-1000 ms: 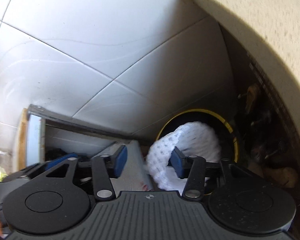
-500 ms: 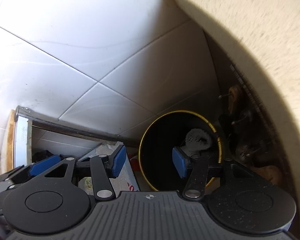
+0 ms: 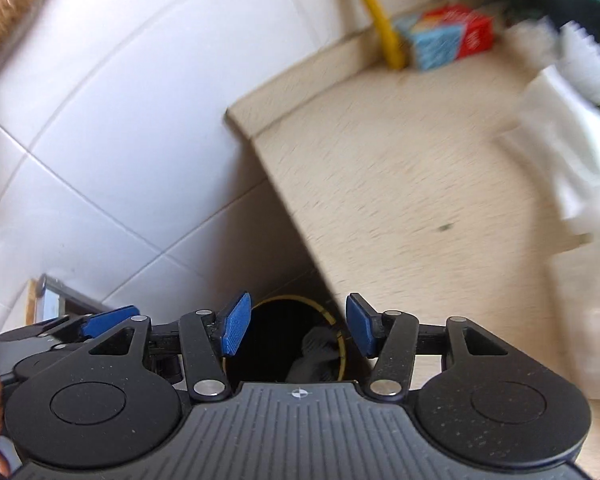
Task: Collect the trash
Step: 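Return both tools to the counter above the plastic bag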
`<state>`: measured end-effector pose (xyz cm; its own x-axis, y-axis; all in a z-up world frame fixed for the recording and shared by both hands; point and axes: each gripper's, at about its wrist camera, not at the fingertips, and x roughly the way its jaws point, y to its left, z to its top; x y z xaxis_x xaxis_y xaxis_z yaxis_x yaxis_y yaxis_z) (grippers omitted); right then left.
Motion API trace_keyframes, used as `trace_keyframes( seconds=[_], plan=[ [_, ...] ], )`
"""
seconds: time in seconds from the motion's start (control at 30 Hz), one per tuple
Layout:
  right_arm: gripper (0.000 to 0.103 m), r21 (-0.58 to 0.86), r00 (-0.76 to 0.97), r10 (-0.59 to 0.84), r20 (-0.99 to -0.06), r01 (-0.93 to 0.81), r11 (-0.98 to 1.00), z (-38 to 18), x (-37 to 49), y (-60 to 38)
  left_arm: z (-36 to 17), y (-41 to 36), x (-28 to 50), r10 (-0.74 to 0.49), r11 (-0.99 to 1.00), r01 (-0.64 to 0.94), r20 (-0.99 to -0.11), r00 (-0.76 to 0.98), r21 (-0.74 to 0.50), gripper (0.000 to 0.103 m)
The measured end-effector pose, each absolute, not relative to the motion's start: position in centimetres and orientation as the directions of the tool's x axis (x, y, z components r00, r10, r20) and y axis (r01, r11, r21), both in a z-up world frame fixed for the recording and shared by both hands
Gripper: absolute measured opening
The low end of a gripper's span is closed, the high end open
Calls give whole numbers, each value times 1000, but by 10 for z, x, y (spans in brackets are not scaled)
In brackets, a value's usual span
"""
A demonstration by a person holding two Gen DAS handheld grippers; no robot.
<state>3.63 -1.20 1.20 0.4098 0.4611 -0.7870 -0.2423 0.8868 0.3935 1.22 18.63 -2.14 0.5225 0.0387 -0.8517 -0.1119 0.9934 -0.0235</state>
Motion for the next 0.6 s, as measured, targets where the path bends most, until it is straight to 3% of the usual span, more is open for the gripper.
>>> trace_keyframes(
  seconds=[0.33, 0.6],
  plan=[
    [66, 356, 600, 354, -717, -121, 926, 61, 5, -116, 8, 100, 19, -81, 996, 69, -822, 564, -51, 74],
    [68, 297, 639, 246, -729, -28, 954, 55, 2, -186, 19, 44, 19, -163, 983, 160, -803, 574, -85, 75]
  ],
)
